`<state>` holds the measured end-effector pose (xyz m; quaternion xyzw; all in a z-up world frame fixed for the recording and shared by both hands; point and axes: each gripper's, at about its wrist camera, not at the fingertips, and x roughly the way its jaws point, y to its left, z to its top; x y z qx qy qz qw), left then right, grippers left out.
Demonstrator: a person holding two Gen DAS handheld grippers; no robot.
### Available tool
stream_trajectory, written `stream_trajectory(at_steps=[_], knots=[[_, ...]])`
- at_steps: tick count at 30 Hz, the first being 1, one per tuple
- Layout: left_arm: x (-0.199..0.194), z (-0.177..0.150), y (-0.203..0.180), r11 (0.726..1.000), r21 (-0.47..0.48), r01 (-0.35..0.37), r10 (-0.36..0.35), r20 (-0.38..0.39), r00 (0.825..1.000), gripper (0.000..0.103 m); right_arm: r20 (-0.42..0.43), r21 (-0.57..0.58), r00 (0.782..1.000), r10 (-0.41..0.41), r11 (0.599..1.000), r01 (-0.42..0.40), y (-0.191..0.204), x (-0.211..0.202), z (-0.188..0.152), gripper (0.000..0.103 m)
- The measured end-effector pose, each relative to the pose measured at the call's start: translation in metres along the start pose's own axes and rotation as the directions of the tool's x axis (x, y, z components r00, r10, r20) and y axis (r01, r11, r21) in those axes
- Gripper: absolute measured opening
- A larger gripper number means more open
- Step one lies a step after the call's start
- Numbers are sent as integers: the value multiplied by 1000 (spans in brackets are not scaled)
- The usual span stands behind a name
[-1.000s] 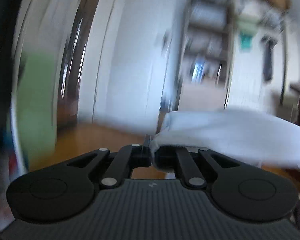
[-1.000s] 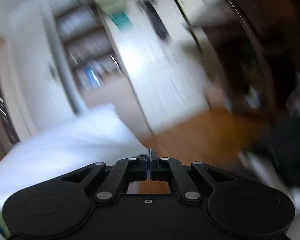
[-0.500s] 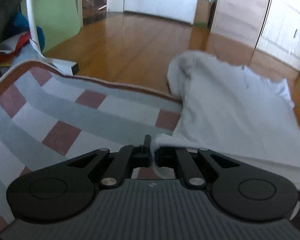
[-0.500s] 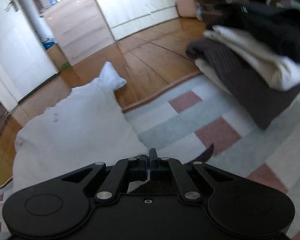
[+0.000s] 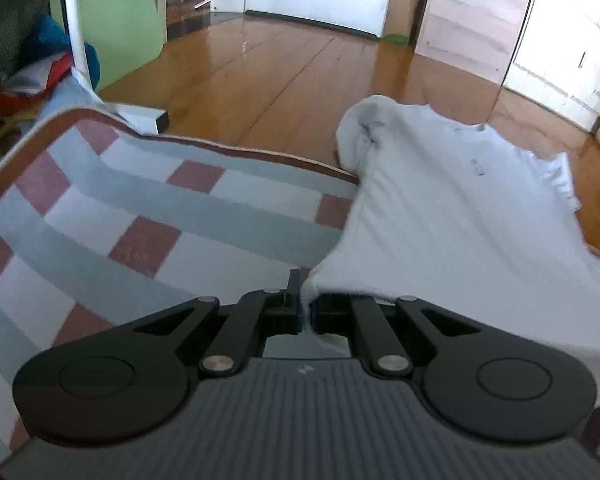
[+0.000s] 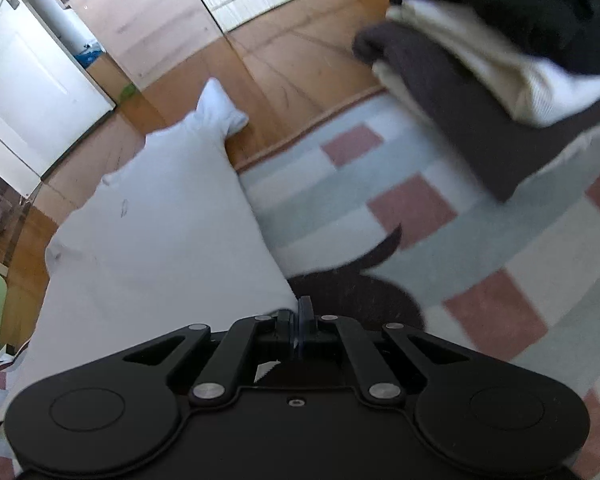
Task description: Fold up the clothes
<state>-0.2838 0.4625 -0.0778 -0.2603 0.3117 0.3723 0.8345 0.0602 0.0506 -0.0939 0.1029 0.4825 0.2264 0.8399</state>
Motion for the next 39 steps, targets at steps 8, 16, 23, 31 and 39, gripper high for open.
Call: stream_trajectory(at_steps=[8,16,23,31,39], knots=[[21,-18,10,999,13,34,-32,-120,992,4,-159,21,986,-53,998,57,-24,26,-18,2],[9,-26,8,989,147,30,5,-227,974,29,-256,-114,937,-239,970,216,-21,22,-19,49],[-28,-23,-1,977,212,24,7,-147,989,53,-161,-62,971,-179,983,171,-31,-7,-14,48],[49,28,-94,943,319,96,-50,-150,987,63,-188,-8,976,112,993,-115,63,27,0,48],[136,47,-82,969,230,90,-74,-81,994,63,-69,-328,978,199,921,-210,209,87,-22,51]])
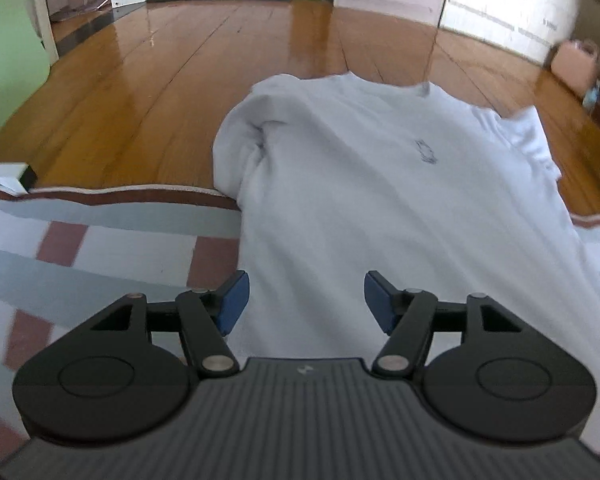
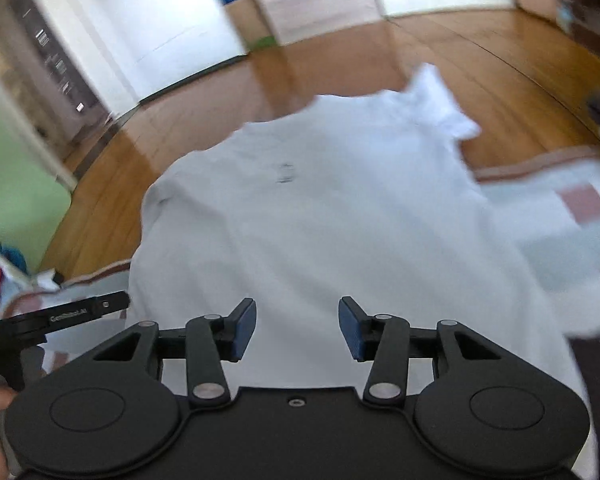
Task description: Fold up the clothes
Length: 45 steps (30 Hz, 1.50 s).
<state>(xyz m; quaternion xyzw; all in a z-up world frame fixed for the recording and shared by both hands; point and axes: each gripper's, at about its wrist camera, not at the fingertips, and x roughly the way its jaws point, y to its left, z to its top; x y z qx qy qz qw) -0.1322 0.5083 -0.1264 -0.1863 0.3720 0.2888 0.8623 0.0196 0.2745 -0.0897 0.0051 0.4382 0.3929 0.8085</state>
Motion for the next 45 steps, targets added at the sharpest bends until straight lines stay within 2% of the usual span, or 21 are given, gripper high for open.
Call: stream_trajectory(at_steps=[2,4,6,7,10,12,14,15,17,18,19,21,22,24,26,28,30,35,40,42,45], knots=[[19,-5,29,998,-54,-18,16,-22,1000,63,6,-44,999,32,999,-32,14,22,-1,51],[30,2,61,984,-170,-52,47,-31,998,63,10,-60,997,75,995,-74,23,40,-2,51],[42,11,96,943,-333,-1,-2,-10,1000,63,0,-49,992,124,991,-124,26,56,-4,51],[49,15,107,927,-375,9,-19,-22,1000,63,-11,-57,991,136,989,-137,30,60,-6,51],[67,24,126,906,-423,20,-60,-82,995,62,-44,-84,984,171,981,-174,39,73,-9,51],[67,24,129,903,-418,95,-142,-83,986,61,-67,-105,977,201,973,-207,46,80,-9,51],[71,23,133,862,-450,232,-295,-73,953,61,-83,-124,966,247,959,-256,59,87,-5,51],[75,21,135,841,-471,264,-339,-80,937,59,-91,-133,959,270,951,-280,66,90,-3,51],[80,16,136,818,-495,293,-377,-78,923,56,-103,-133,948,301,940,-313,78,95,3,43],[82,13,137,808,-505,304,-393,-76,917,47,-108,-120,944,312,939,-324,82,98,7,37],[86,12,137,793,-512,331,-423,-73,903,41,-113,-105,940,323,937,-334,86,101,11,35],[91,11,139,754,-527,392,-495,-64,866,41,-139,-79,933,333,935,-345,95,110,28,35],[92,12,141,739,-542,401,-509,-58,859,39,-164,-85,924,345,928,-362,105,117,42,35],[94,12,147,725,-574,380,-489,-42,871,39,-216,-100,904,369,913,-396,126,132,70,36],[95,11,157,737,-602,306,-411,-40,911,39,-277,-137,883,379,894,-427,154,150,95,37],[93,12,166,758,-605,245,-329,-30,944,31,-318,-245,889,329,878,-412,191,172,110,40],[89,11,170,752,-625,212,-279,-9,960,31,-348,-353,900,263,852,-386,223,197,113,40],[84,6,186,699,-691,182,-224,31,974,32,-386,-540,918,89,785,-303,277,254,101,43],[86,4,192,668,-722,177,-228,28,973,32,-381,-603,922,-70,775,-190,268,273,89,43],[87,6,188,671,-720,177,-241,14,971,34,-361,-630,927,-99,759,-164,257,268,86,46],[89,14,180,734,-667,130,-204,-33,978,35,-361,-657,924,-122,737,-159,245,265,79,49]])
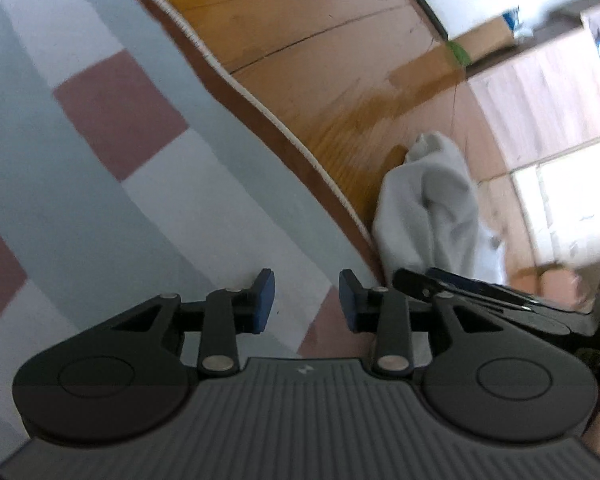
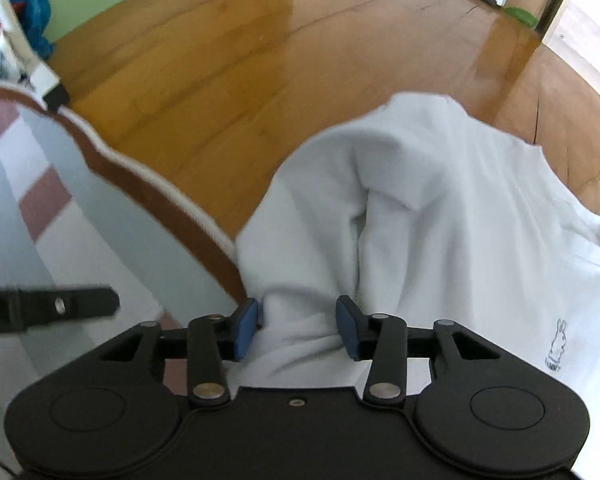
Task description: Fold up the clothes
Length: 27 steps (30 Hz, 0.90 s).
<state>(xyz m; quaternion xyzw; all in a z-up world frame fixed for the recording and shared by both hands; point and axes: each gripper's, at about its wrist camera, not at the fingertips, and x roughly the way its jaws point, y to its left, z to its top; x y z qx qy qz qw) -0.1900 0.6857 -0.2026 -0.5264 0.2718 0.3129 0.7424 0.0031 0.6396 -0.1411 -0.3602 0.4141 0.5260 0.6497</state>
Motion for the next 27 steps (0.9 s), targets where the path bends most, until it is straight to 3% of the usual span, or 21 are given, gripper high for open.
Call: stream_trajectory(at_steps=[4,5,6,7,9,10,12,14,15,17,19,20,21,23,24,25,26,27], knots=[[1,-1,-8,998,53,-39,38,11,999,35,49,-151,998,-29,988,37,20,5,-8,55],[2,-1,-8,998,52,-38,38,13,999,35,72,-201,997,-41,978,55,27,6,-9,47],[2,-2,-7,998,45,-35,34,15,999,35,88,-244,995,-36,968,57,32,6,-8,5],[2,-2,-6,999,40,-33,32,19,999,35,89,-249,995,-45,966,66,34,6,-4,7],[-3,-3,-6,998,49,-41,39,44,998,35,128,-170,992,6,985,16,23,-5,4,7],[-5,-4,-7,997,58,-47,43,65,997,36,159,-90,985,62,995,-48,11,-15,9,7],[-21,-9,-5,996,77,-41,32,109,993,36,246,72,950,190,974,-213,-19,-35,15,8],[-30,-12,-8,996,88,1,-13,141,990,38,365,215,876,315,887,-409,-55,-56,16,8],[-33,-13,-10,995,95,25,-40,156,987,38,441,256,818,370,822,-509,-73,-66,12,8],[-37,-15,-16,991,118,56,-77,176,981,38,592,299,673,442,655,-694,-108,-85,4,8],[-35,-16,-25,985,146,86,-112,179,978,45,704,320,550,449,491,-810,-136,-92,-8,8],[-34,-16,-30,983,156,100,-127,174,977,46,732,341,518,442,421,-840,-146,-91,-14,8],[-33,-16,-35,980,164,114,-141,166,976,48,744,374,516,424,375,-848,-151,-86,-20,8],[-31,-17,-40,975,176,134,-162,154,975,49,740,443,573,354,385,-810,-159,-84,-43,8],[-30,-17,-42,973,183,139,-168,153,974,49,717,478,626,305,439,-761,-162,-86,-57,8],[-30,-18,-43,971,190,143,-173,152,973,49,626,548,756,191,582,-601,-156,-89,-71,8],[-27,-18,-44,970,190,148,-177,147,973,49,519,594,854,47,698,-400,-149,-93,-85,9],[-24,-19,-45,970,188,155,-182,138,973,51,406,611,906,-115,772,-175,-142,-97,-99,15]])
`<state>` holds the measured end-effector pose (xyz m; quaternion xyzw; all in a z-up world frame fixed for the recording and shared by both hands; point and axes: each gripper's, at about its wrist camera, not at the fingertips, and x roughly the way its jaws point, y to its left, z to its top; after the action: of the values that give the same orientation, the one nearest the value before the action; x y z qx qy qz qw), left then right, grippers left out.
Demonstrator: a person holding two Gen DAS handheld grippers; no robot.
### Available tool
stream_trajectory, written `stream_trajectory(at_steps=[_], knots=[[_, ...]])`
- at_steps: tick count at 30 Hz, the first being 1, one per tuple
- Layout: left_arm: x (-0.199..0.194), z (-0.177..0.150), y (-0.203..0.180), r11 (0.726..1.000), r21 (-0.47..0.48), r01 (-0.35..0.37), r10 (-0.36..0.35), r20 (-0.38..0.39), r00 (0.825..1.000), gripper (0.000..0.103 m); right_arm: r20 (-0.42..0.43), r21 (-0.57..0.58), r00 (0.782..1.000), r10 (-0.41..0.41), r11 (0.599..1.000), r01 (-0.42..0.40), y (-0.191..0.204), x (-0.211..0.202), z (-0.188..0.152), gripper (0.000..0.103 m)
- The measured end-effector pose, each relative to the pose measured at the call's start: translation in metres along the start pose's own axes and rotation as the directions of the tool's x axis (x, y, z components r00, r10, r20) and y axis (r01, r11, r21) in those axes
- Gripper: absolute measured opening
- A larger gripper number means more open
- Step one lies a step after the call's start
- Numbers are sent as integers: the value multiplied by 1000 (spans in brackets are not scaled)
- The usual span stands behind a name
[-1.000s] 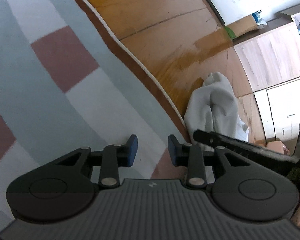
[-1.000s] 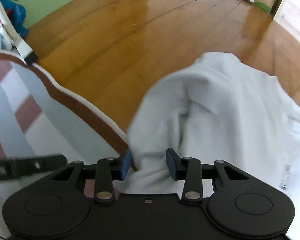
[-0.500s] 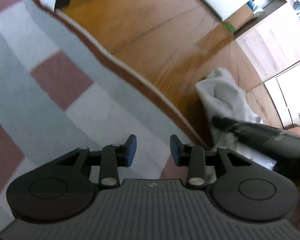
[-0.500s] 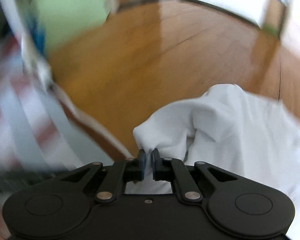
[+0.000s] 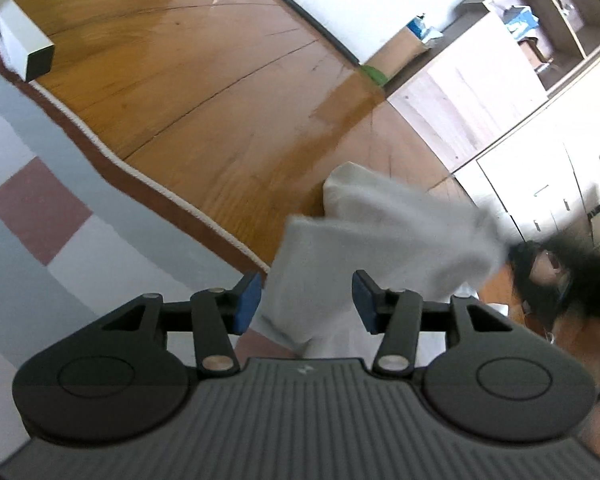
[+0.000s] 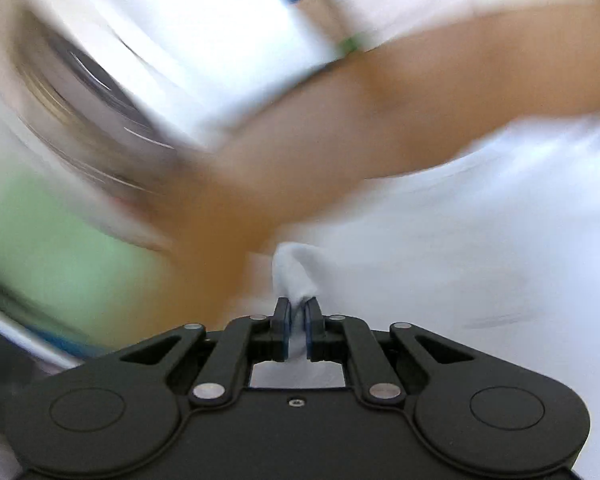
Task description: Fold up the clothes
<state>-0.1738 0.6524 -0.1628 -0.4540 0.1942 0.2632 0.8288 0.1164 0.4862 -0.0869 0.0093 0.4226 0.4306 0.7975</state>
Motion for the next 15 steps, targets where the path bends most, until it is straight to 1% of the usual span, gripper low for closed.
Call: stream_trajectory(at_steps=[1,2,3,4,6,7,8,10,11,12,13,15], knots=[[3,-1,0,1000,-3,6,-6,-8,1000,53,3,-96,980,-200,975,199,-4,-4,-24,20],[6,-1,-1,1000,-7,12,-12,-15,1000,54,22,-186,920,-391,903,388,-7,-7,-48,21],[10,-2,-1,1000,-15,16,-17,-28,999,55,-6,-185,921,-390,905,382,-20,-15,-66,20],[14,-3,-2,1000,-24,20,-22,-45,999,55,-39,-176,927,-374,915,362,-33,-24,-84,20],[19,-6,-7,999,-9,31,-32,-58,998,55,-75,-39,970,-233,972,231,-60,-47,-107,21],[20,-9,-12,999,11,37,-36,-57,998,55,-85,33,984,-157,986,161,-73,-59,-118,21],[21,-12,-20,998,52,41,-38,-51,998,55,-89,106,993,-80,990,90,-87,-71,-130,22],[22,-22,-41,987,157,46,-42,-32,999,55,-72,157,997,26,987,-15,-104,-90,-151,24],[25,-27,-52,976,214,46,-40,-33,999,57,-68,157,997,45,987,-34,-107,-95,-159,29],[29,-33,-62,961,273,44,-34,-40,999,58,-79,142,996,36,990,-25,-107,-98,-165,31],[33,-39,-72,947,316,51,-39,-46,998,58,-111,109,994,2,994,10,-104,-92,-163,31],[40,-52,-90,923,380,63,-48,-49,998,58,-122,65,992,-21,997,29,-103,-88,-155,30]])
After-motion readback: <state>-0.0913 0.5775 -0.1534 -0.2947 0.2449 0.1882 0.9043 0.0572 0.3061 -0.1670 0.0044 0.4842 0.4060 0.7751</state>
